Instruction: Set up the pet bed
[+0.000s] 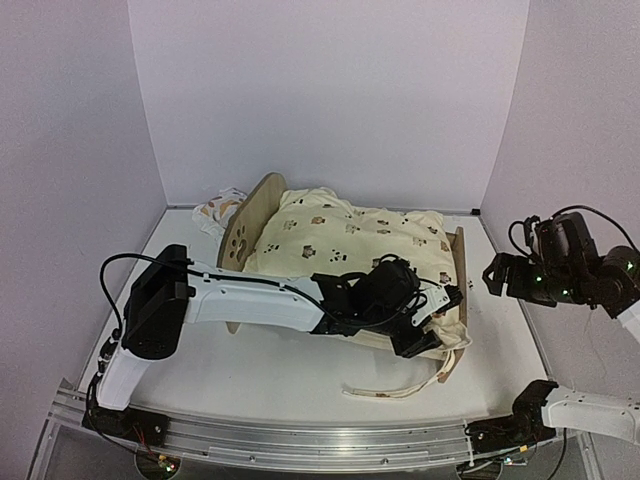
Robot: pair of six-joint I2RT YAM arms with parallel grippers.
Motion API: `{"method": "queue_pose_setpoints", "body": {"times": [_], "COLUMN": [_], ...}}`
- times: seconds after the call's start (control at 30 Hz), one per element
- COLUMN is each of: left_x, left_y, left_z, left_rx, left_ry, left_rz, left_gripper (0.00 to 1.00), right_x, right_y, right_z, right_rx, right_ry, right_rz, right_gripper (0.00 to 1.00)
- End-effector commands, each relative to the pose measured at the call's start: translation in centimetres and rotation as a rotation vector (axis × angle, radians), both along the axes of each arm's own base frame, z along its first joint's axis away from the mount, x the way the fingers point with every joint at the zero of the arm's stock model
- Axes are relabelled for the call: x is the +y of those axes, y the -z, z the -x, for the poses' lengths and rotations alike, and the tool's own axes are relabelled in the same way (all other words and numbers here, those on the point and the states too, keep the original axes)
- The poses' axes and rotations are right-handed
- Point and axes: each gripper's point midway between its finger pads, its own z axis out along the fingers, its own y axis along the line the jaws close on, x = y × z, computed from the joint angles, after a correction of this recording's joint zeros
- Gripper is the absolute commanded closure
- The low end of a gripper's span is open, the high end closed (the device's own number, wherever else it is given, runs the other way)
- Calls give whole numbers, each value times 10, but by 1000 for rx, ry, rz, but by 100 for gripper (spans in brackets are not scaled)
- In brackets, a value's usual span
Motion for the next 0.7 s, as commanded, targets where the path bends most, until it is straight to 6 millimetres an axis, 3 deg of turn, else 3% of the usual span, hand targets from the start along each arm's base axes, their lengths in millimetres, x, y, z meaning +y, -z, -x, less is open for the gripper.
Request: {"method": "queue_pose_setpoints", "body": {"times": [0.0,0.17,0.3,0.33,0.43,0.57,0.67], "left_x": [-12,-15,-21,-22,-24,-17,-7], "left_y": [-30,-34,-29,-27,-26,-39,-64], "left_z": [-9,-13,-16,-17,-24,-42,-58], "left_rx": [-74,-95,-105,-109,-118,-161,-189], "left_ry": [-20,-38,-38,-39,-80,-177,-246], "left_rz": [73,100,99,97,101,129,162], "left_gripper": [45,57,62,67,97,100,100], "right_x": [-2,-1,2,2,4,8,18], "right_y": [7,11,14,15,15,11,2], "right_z": [1,1,1,1,0,-1,-4], "right_rx": [21,36,50,54,56,50,51], "right_ry": [5,0,-10,-12,-16,-32,-71], "right_rz": [23,26,28,28,24,14,-13], "right_gripper": [2,2,2,2,2,2,2]}}
